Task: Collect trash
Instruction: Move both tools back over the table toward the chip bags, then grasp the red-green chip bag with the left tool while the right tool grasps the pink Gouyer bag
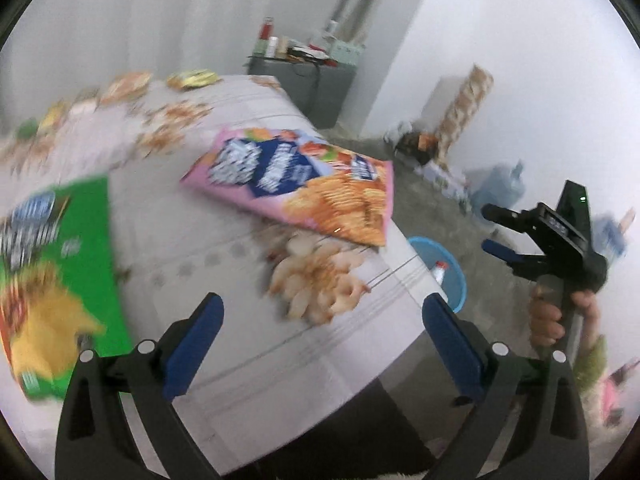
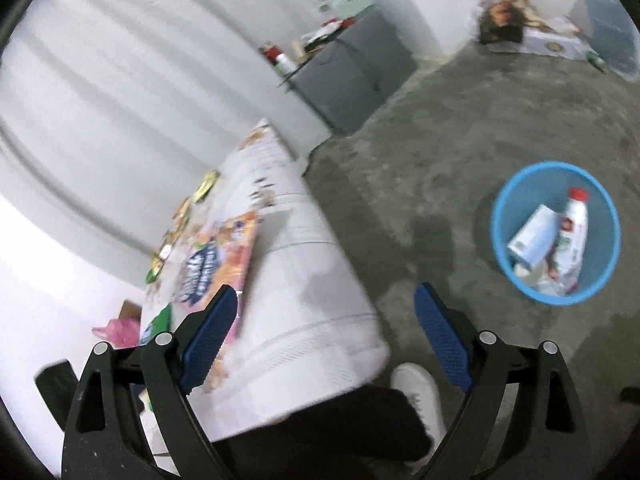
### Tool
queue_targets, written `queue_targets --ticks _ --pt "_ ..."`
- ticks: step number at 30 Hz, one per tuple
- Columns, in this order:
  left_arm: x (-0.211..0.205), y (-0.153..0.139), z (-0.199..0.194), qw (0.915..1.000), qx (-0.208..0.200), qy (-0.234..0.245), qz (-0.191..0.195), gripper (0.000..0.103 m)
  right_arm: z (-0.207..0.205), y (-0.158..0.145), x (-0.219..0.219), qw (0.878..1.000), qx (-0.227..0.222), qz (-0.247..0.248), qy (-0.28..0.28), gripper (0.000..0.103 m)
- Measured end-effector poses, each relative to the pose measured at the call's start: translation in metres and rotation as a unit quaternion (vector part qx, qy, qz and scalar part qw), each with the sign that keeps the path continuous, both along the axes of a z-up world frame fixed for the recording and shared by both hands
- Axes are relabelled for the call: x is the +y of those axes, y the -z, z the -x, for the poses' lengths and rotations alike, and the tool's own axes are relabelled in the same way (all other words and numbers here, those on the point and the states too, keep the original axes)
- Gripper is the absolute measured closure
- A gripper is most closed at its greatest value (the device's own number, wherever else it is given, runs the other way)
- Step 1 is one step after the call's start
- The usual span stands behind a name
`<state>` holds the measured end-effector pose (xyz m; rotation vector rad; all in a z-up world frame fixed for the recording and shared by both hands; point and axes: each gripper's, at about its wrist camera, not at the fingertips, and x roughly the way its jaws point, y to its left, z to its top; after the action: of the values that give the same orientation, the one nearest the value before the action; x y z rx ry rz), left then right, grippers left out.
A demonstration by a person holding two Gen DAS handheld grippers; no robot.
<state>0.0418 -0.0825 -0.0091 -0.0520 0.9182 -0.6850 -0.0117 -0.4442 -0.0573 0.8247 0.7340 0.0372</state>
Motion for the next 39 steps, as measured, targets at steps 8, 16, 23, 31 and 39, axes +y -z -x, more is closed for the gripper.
queue_targets --ticks 8,16,23,31,39 --pt "0.08 -0.007 -0.007 0.9964 -0.032 -0.062 0.049 0.006 -0.041 -0.017 0.038 0.999 0.008 0.006 -0.037 0.017" --pt "0.176 -0.01 -0.024 0.9781 -0.069 -0.19 0.049 0.006 -0.054 -0.045 0.089 0.996 -0.024 0.052 -0.062 0.025" --pt "0.212 0.002 -0.04 0.9635 -0.052 -0.263 0.0 0.011 -0.094 -0.036 0.227 0.963 -0.027 0.009 -0.267 0.028" --pt "0.228 0.026 -0.065 0.9615 0.006 -0.275 -0.004 0.031 -0.121 0.014 0.281 0.94 0.078 -0.065 -0.325 0.047" --pt "0.246 0.05 -0.088 0.9496 0.133 -0.231 0.165 0.034 -0.128 0.009 0.305 0.933 0.09 -0.034 -0.347 0.073"
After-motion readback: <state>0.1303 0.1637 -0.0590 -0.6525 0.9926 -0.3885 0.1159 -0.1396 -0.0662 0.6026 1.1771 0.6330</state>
